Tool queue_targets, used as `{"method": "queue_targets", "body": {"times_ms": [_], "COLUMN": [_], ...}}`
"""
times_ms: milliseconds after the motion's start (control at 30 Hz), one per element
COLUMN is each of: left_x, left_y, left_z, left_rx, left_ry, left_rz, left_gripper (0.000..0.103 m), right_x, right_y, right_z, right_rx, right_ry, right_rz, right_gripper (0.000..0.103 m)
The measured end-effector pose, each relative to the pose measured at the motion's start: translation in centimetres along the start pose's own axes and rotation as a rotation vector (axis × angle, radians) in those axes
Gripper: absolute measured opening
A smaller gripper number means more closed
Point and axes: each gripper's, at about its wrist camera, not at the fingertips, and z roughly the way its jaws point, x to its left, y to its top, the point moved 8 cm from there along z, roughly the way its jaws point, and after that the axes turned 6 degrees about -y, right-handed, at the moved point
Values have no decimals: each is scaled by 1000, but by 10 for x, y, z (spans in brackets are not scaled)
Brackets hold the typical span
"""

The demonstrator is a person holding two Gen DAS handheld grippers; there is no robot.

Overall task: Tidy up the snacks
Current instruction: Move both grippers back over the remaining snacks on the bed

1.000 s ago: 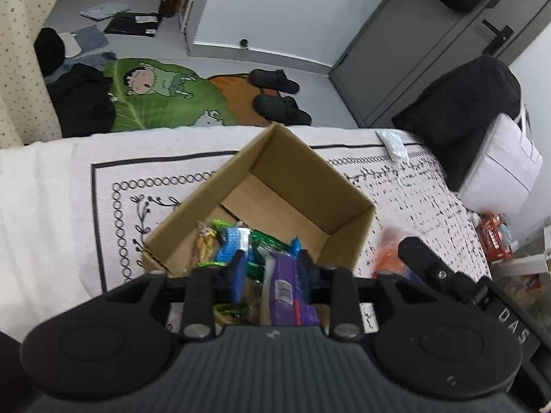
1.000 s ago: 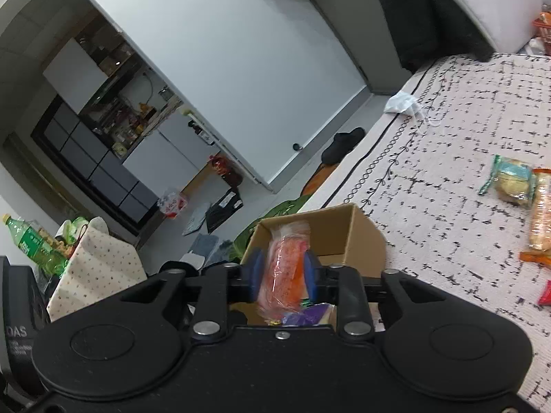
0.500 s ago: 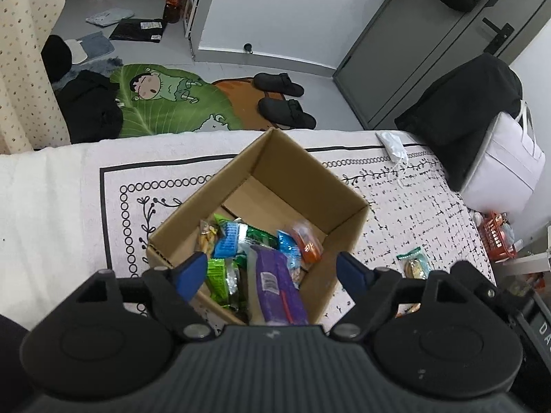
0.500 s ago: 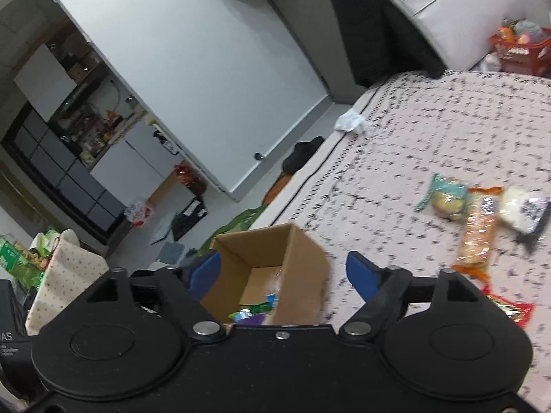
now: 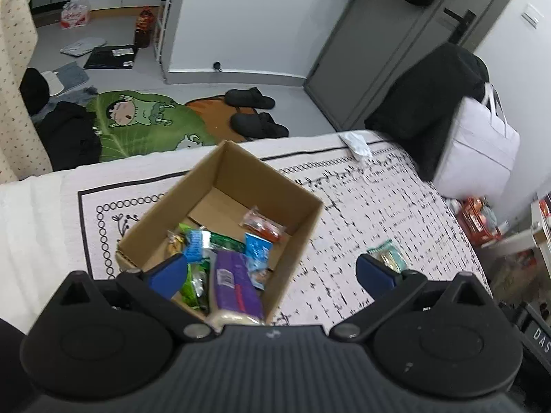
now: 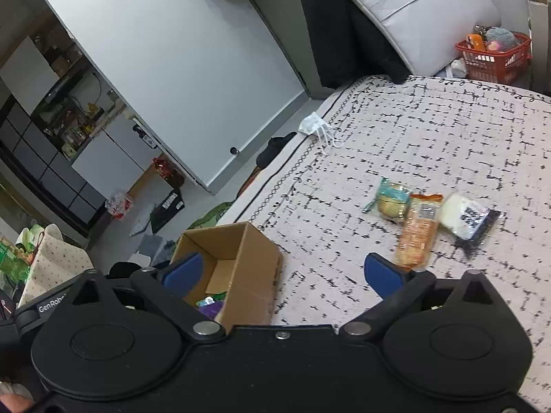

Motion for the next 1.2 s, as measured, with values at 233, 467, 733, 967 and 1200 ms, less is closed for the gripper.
{"method": "queue_targets", "body": {"times_ms": [233,467,733,967,1200], "left_x": [-23,-50,-78,-97,-114], "left_y": [-11,-26,-40,-48,-55], "left_z": [-1,-3,-5,3,16], "left_rx": [19,29,35,49,59], "left_ry": [-44,-50,-68,-68,-90], "left_rz": [40,105,143,160,152], "left_gripper": [103,103,103,103,103], "right_x": [-31,-49,-75,-98,-120], "right_y": [3,13,21,27,32], "right_z": [-10,-24,-36,-43,-45], "right_rx": [50,29,16,-1,-18], "right_ry": [-35,-44,-28,-38,-60], "right_rz": [25,32,76,125,171], "right_gripper": [103,103,103,103,103]}}
